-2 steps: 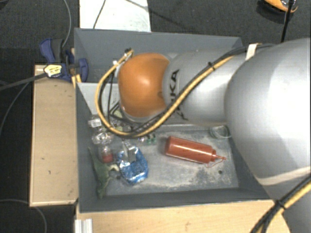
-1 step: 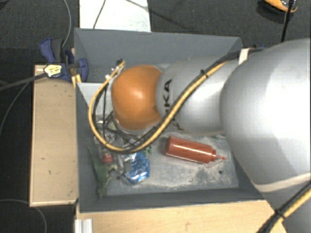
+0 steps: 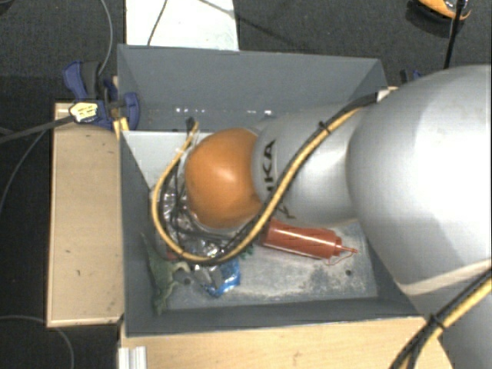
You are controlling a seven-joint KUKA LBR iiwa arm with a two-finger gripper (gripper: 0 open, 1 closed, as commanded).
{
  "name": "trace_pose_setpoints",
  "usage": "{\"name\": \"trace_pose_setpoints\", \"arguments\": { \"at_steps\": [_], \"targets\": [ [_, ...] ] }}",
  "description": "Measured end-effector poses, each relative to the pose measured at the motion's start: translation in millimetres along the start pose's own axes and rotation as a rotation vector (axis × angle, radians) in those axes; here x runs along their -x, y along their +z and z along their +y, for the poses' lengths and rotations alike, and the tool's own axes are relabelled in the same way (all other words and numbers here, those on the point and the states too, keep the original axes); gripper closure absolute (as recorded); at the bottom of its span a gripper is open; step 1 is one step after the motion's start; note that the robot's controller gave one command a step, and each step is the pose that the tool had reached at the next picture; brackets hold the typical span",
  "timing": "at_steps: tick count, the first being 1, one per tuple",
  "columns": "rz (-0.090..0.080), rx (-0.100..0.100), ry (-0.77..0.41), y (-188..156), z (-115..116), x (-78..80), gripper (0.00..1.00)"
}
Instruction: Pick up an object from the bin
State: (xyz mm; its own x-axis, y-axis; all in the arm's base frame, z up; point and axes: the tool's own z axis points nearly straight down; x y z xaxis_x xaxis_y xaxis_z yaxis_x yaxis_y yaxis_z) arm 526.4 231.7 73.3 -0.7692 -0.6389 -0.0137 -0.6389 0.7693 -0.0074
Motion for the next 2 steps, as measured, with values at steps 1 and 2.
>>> {"name": "trace_pose_setpoints", "arguments": {
  "at_steps": [1,2],
  "targets": [
    [0.01,-0.002,0.742,2.8,8.9,-22.8,1.0],
    [0.009,-0.002,0.769,2.7,10.5,-25.1,1.0]
  ]
}}
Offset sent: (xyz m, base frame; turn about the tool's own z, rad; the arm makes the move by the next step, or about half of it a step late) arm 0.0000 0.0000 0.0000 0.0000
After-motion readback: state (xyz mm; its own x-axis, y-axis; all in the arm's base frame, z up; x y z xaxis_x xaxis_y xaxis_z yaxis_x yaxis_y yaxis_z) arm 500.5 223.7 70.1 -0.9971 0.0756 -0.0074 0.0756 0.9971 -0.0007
